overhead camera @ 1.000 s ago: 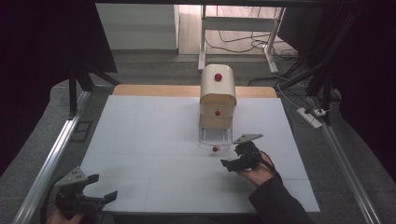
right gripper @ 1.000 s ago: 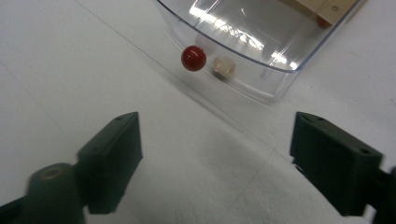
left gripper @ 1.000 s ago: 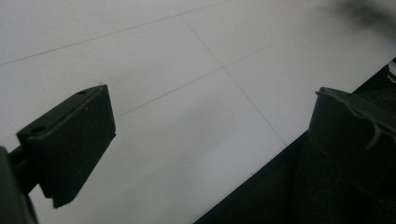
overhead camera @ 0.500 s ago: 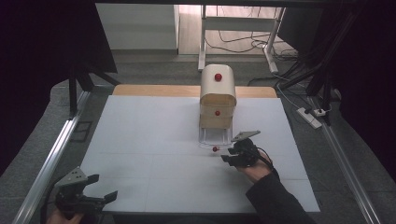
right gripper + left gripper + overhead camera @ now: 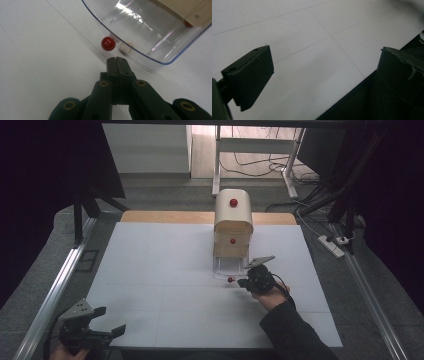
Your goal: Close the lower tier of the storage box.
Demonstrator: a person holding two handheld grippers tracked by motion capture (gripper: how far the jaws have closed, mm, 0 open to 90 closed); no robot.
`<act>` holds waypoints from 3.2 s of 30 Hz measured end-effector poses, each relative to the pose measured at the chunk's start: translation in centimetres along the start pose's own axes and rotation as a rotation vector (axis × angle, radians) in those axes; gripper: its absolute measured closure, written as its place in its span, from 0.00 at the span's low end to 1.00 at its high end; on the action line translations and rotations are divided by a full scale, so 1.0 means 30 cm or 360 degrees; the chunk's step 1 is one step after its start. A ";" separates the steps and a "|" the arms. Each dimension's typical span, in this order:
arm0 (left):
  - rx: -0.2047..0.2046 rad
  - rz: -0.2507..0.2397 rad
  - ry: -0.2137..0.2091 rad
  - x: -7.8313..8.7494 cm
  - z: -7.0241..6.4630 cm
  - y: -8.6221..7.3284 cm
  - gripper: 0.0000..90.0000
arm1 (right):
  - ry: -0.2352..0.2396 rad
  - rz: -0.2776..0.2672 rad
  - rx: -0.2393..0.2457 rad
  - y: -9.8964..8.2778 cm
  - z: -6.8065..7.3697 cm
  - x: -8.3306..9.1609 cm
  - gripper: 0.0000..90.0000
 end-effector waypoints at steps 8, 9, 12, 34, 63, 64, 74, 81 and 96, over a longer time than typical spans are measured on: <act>-0.0001 0.0000 0.0000 0.000 0.000 0.000 0.01 | -0.0025 0.0013 0.0045 0.009 0.004 -0.024 0.99; 0.0000 0.0000 0.0000 0.000 0.000 0.000 0.01 | -0.0024 0.0013 0.0042 0.011 0.003 -0.027 0.99; 0.0000 0.0000 0.0000 0.000 0.000 0.000 0.01 | -0.0034 0.0023 0.0033 0.011 -0.005 -0.039 0.99; 0.0002 0.0002 0.0001 -0.001 0.001 0.000 0.01 | -0.0046 -0.0043 -0.0010 0.058 -0.032 -0.049 0.99; 0.0003 0.0003 0.0000 -0.001 0.001 0.000 0.01 | -0.0105 -0.0139 -0.0024 0.138 -0.099 -0.090 0.99; 0.0003 0.0003 0.0000 -0.001 0.001 0.000 0.01 | -0.0104 -0.0142 -0.0033 0.141 -0.100 -0.092 0.99; 0.0003 0.0005 0.0000 -0.001 0.001 0.000 0.01 | -0.0121 -0.0149 -0.0058 0.159 -0.124 -0.107 0.99; 0.0004 0.0005 0.0000 -0.001 0.001 0.000 0.01 | -0.0130 -0.0167 -0.0093 0.172 -0.139 -0.120 0.99; 0.0002 0.0008 0.0000 -0.002 0.001 -0.001 0.01 | -0.0157 -0.0185 -0.0135 0.189 -0.160 -0.139 0.99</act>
Point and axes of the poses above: each handheld gripper's, and its own axes: x roughly backward along the jaws, y roughly out of its top, z roughly to its left, the point moved 9 cm from there along -x, roughly forward along the jaws, and after that the axes turned 6 degrees about -y, right-handed, at the moved point
